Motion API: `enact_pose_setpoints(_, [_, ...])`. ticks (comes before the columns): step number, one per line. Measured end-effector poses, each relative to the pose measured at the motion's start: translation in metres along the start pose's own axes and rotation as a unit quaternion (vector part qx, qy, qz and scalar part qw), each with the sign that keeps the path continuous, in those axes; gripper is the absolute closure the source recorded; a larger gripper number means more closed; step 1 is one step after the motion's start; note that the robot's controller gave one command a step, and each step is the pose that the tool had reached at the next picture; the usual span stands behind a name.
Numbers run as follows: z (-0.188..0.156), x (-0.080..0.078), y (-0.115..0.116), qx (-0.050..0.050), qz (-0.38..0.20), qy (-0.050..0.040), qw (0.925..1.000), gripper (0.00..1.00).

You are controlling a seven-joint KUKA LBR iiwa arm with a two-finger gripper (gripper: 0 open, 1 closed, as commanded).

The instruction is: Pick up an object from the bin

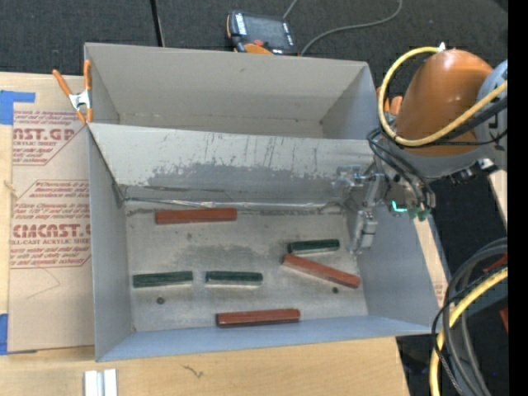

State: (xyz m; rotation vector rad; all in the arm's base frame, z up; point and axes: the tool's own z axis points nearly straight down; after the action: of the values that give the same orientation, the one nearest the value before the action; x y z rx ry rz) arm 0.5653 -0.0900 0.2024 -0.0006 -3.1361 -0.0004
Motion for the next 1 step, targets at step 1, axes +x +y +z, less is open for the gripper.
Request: enact_pose_setpoints(1, [0.1365, -0.0017, 0.0172, -0.001, 0.019, 0.0007, 0.9998, 0.0])
